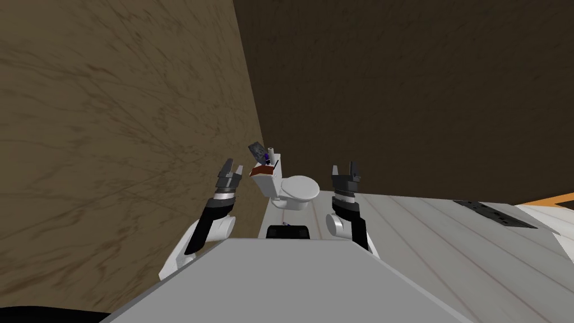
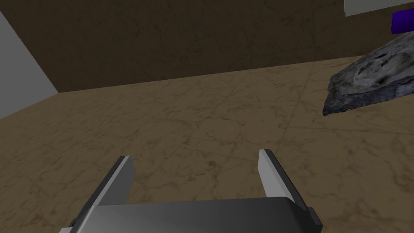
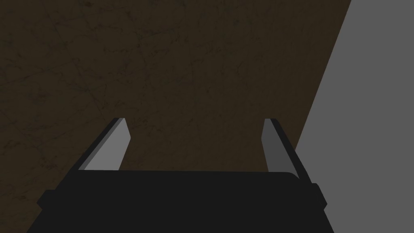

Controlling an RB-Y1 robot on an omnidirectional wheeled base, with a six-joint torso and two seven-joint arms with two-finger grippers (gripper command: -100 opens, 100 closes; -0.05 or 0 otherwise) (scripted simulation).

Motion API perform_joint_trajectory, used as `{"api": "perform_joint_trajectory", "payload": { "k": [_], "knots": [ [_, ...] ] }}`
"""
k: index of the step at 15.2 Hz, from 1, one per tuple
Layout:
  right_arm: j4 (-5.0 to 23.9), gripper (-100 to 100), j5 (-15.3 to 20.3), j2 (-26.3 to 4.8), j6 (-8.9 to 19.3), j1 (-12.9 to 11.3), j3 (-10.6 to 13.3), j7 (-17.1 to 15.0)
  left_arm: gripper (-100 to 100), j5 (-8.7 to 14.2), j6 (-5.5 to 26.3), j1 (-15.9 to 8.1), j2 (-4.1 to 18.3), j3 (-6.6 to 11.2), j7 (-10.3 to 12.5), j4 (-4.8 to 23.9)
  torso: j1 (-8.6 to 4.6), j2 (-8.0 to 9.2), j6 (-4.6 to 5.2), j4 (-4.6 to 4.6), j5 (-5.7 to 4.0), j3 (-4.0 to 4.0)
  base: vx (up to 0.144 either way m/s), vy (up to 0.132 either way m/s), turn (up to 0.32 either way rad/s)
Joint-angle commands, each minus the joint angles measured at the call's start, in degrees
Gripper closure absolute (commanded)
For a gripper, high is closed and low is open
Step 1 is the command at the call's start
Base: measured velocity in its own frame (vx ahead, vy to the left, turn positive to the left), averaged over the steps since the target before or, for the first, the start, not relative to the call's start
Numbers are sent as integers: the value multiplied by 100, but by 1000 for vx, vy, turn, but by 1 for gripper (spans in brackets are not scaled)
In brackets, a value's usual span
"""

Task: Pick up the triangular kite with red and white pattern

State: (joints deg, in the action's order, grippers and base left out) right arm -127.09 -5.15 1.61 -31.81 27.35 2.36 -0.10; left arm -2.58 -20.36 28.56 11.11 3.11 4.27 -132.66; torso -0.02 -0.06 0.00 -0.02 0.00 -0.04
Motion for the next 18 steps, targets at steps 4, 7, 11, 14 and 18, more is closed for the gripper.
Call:
{"api": "perform_joint_trajectory", "payload": {
  "k": [4, 7, 11, 14, 18],
  "knots": [
    [0, 0, 0, 0, 0, 0, 0, 0, -100, 79, 38, -127, 503, 28, 26, 552, 1, -1, 0, 0, 0, -1, 13, -12, 24],
    [0, 0, 0, 0, 0, 0, 0, 0, -100, 117, 64, -181, 643, 44, 40, 790, -2, -1, 0, 0, 0, -1, 11, -18, 38],
    [0, 0, 0, 0, 0, 0, 0, 0, -100, 136, 77, -210, 701, 52, 47, 913, -2, 1, 0, 0, -1, 1, 8, -10, 5],
    [0, 0, 0, 0, 0, 0, 0, 0, -100, 136, 77, -210, 701, 52, 47, 913, -1, 2, 0, 1, 0, 1, 8, -8, -4],
    [0, 0, 0, 0, 0, 0, 0, 0, -100, 156, 90, -238, 751, 61, 55, 1039, -3, 5, 0, 1, -1, 3, 1, -13, 7]
  ]
}}
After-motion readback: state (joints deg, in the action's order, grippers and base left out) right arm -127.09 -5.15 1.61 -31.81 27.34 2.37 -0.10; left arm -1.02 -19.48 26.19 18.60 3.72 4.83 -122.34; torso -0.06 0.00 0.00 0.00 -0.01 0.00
